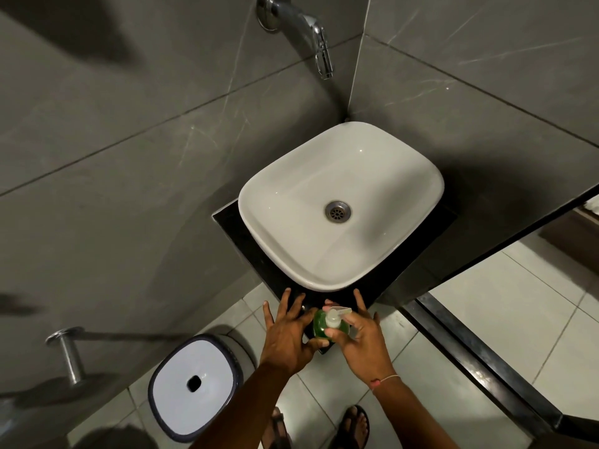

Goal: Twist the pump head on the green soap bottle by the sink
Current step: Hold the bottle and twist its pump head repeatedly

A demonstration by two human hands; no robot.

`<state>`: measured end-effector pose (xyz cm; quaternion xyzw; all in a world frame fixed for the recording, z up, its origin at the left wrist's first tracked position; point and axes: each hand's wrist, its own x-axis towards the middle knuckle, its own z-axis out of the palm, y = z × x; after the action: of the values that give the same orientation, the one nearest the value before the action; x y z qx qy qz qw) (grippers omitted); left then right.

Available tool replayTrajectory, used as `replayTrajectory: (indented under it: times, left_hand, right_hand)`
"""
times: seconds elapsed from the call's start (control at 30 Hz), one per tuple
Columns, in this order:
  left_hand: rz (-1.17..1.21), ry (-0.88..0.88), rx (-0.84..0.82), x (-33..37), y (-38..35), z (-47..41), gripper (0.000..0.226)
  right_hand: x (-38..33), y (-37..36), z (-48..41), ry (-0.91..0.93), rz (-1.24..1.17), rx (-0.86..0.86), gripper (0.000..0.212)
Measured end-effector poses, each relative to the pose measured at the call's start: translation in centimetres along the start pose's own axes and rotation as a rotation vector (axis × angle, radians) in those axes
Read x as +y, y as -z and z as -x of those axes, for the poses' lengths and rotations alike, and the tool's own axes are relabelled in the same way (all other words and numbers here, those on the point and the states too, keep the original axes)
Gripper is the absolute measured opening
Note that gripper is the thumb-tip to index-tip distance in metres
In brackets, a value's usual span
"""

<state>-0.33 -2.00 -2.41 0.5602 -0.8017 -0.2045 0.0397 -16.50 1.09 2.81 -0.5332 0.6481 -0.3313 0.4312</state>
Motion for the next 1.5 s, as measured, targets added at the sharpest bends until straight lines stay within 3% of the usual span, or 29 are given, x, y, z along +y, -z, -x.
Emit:
replayTrajectory:
  times: [0.17, 0.4, 0.47, 0.77, 1.07, 1.23, 1.37, 1.5]
  left_hand:
    - [0.001, 0.001, 0.005, 0.0, 0.0, 0.0, 0.069]
    - [-0.014, 0.011, -0.001, -0.1, -0.3, 0.1, 0.065]
    - [-0.023, 0.007, -0.012, 0.0, -0.1, 0.0, 0.07]
    - [-0.003, -0.003, -0.014, -0.2, -0.1, -0.1, 0.077]
    - [-0.018, 0.018, -0.031, -0.1, -0.2, 0.0, 0.069]
    - [-0.004, 0.006, -0.015, 0.0, 0.1, 0.0, 0.083]
    - [0.002, 0.014, -0.02, 0.0, 0.0, 0.0, 0.07]
    - [-0.007, 0.009, -0.02, -0.1, -0.1, 0.0, 0.07]
  right_hand:
    - [0.1, 0.8, -0.2, -0.006, 0.023, -0.064, 0.054]
    - [-0.4, -2.0, 1.9, 0.002, 0.139, 0.397, 0.039]
    - [-0.3, -2.4, 1.9, 0.014, 0.094, 0.445, 0.04]
    - [1.0, -0.7, 1.1, 0.046, 0.136, 0.167, 0.063]
    - [-0.5, -2.4, 1.6, 0.009, 0.065, 0.427, 0.038]
    - [-0.6, -2.1, 2.0, 0.041, 0.038, 0.406, 0.042]
    - [-0.1, -1.8, 2.4, -0.016, -0.005, 0.359, 0.053]
    - [0.2, -1.7, 2.1, 0.028, 0.038, 0.363, 0.039]
